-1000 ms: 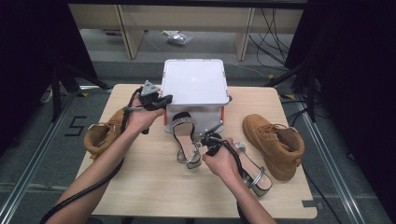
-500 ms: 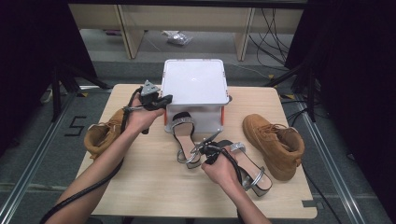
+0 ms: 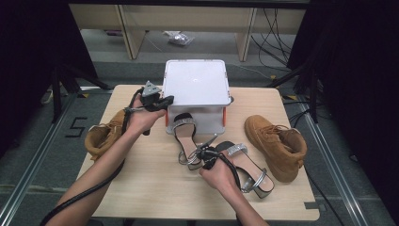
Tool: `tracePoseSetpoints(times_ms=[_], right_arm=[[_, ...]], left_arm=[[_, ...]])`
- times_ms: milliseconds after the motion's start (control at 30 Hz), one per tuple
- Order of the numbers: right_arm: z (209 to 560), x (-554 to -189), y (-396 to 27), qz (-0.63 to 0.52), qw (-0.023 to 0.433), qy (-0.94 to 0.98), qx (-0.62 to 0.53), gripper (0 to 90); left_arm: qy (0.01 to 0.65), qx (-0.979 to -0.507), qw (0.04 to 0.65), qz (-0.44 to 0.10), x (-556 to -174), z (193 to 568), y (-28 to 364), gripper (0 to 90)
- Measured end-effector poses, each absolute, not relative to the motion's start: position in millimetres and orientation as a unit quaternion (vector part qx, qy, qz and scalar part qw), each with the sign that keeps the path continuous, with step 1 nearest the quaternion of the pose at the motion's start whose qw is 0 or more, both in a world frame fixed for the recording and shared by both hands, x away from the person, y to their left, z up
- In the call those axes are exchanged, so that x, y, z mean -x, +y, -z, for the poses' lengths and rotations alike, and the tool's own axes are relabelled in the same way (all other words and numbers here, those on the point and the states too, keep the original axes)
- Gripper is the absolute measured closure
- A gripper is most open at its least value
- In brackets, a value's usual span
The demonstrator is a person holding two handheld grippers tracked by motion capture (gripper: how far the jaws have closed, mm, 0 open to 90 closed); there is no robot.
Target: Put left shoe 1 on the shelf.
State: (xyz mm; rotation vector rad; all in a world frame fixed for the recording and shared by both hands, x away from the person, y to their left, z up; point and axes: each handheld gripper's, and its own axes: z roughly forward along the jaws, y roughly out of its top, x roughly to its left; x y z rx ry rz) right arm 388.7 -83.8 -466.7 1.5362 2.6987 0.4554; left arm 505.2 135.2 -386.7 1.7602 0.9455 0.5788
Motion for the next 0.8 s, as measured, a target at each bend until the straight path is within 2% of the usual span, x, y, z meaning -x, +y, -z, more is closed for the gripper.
tracePoseSetpoints(times_ms=[433, 800], right_arm=[[470, -392, -73, -0.158, -0.005, 0.854, -0.495, 90.0], [472, -398, -69, -0.166, 0.007, 0.85, -0.499, 90.0]], left_arm=[[0.392, -0.73, 0.506, -0.24, -505, 387, 136, 89.5], [0.391, -0.731, 0.506, -0.24, -505, 387, 135, 89.5]])
